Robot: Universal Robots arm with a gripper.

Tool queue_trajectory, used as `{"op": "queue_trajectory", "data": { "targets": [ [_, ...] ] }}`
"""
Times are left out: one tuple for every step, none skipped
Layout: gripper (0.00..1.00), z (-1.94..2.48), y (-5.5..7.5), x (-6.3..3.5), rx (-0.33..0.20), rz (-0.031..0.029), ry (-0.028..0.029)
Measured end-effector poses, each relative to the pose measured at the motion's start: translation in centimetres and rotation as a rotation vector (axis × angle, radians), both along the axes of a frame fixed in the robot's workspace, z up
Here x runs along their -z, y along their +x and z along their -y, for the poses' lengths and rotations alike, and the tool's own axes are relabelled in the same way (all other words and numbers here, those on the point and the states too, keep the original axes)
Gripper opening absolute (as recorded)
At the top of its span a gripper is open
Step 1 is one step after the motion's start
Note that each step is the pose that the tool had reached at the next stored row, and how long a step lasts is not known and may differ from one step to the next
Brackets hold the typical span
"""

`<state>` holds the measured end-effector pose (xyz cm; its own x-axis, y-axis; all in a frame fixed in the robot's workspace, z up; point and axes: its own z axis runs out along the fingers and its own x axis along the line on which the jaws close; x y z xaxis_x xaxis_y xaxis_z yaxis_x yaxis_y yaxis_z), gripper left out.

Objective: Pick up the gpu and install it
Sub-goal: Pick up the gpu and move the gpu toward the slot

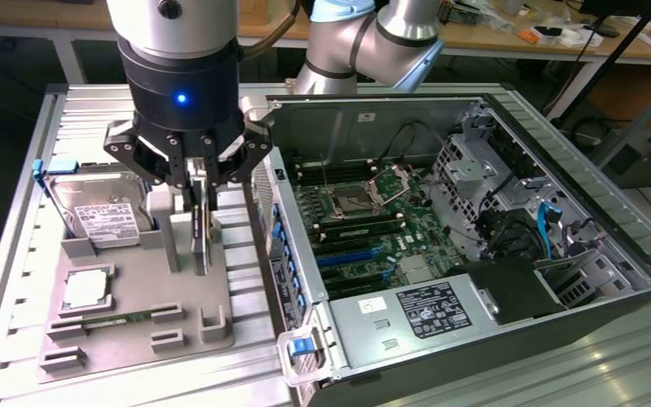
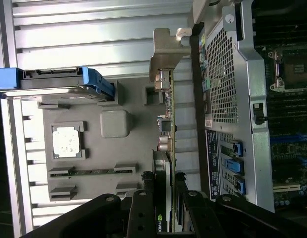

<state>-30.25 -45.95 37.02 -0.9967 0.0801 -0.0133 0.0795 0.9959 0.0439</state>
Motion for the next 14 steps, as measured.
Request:
{"op": "queue_trajectory", "data": {
  "targets": [
    [0.27,0.00,0.00,-0.06,0.000,0.0000,0.0000],
    [0.27,0.00,0.00,-0.11,0.000,0.0000,0.0000],
    [0.27,0.00,0.00,-0.17,0.000,-0.0001,-0.0001],
    [0.27,0.00,0.00,-0.22,0.000,0.0000,0.0000],
    [0.27,0.00,0.00,-0.27,0.000,0.0000,0.0000],
    [0.27,0.00,0.00,-0.31,0.000,0.0001,0.0000],
    [0.27,0.00,0.00,-0.37,0.000,0.0000,0.0000],
    [0.27,0.00,0.00,-0.41,0.000,0.0000,-0.0001],
    [0.27,0.00,0.00,-0.45,0.000,0.0000,0.0000],
    [0.27,0.00,0.00,-0.52,0.000,-0.0001,-0.0001],
    [0.27,0.00,0.00,-0.58,0.000,-0.0001,-0.0001],
    [0.27,0.00,0.00,-0.64,0.000,-0.0001,-0.0001],
    [0.27,0.00,0.00,-0.72,0.000,-0.0001,-0.0001],
    [0.27,0.00,0.00,-0.79,0.000,-0.0001,-0.0001]
  ]
}}
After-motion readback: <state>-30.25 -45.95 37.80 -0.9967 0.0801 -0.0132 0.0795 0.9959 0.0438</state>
